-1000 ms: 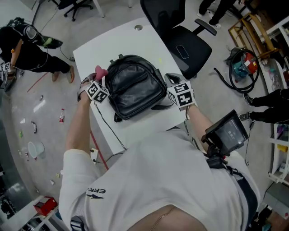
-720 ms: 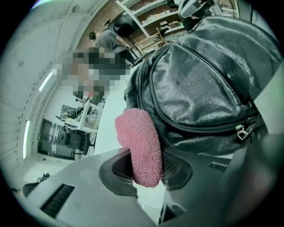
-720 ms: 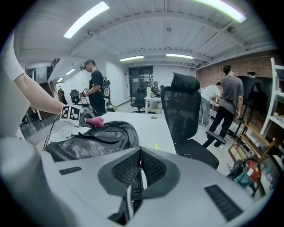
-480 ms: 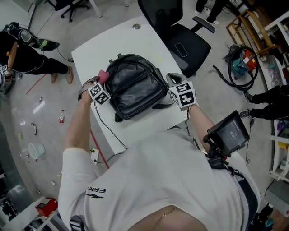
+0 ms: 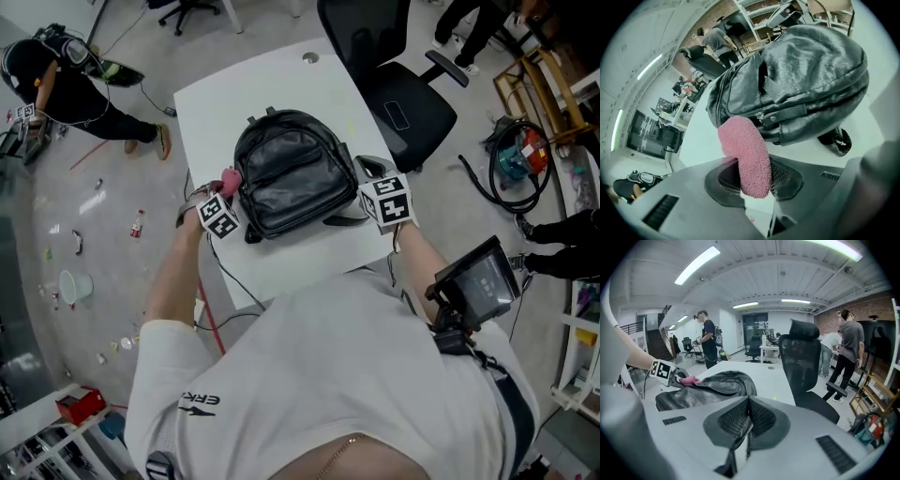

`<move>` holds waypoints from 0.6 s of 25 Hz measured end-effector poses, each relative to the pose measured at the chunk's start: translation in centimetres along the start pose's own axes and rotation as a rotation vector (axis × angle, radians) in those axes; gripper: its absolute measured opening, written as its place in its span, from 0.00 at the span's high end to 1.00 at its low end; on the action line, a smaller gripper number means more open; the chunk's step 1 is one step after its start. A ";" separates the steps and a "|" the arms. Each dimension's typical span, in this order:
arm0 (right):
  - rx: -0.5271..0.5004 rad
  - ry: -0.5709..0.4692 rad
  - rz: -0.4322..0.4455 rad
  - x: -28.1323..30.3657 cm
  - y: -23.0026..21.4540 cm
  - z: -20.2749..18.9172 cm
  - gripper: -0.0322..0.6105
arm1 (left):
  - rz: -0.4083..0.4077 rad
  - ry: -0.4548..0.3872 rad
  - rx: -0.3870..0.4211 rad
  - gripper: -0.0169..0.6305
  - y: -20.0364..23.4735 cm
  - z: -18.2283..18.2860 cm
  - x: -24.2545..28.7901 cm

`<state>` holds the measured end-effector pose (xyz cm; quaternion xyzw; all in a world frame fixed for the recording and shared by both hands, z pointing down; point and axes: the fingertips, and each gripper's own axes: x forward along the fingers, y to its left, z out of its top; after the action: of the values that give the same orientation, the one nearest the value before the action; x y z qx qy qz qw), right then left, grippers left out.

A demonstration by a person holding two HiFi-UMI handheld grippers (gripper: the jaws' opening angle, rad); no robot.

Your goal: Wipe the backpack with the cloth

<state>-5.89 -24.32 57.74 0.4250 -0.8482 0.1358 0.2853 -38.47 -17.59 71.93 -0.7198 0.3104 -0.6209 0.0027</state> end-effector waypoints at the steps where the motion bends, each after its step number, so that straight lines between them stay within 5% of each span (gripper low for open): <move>1: -0.004 -0.001 0.006 0.1 0.1 0.0 0.94 | -0.005 -0.001 -0.012 0.83 -0.6 -0.2 -0.1; 15: -0.019 -0.027 0.062 -2.3 1.6 -0.8 0.94 | 0.003 -0.029 -0.132 0.83 -8.2 -0.2 -5.0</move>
<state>-5.79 -21.49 57.07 0.3977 -0.8660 0.1307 0.2736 -35.20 -8.64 70.69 -0.7269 0.3517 -0.5885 -0.0394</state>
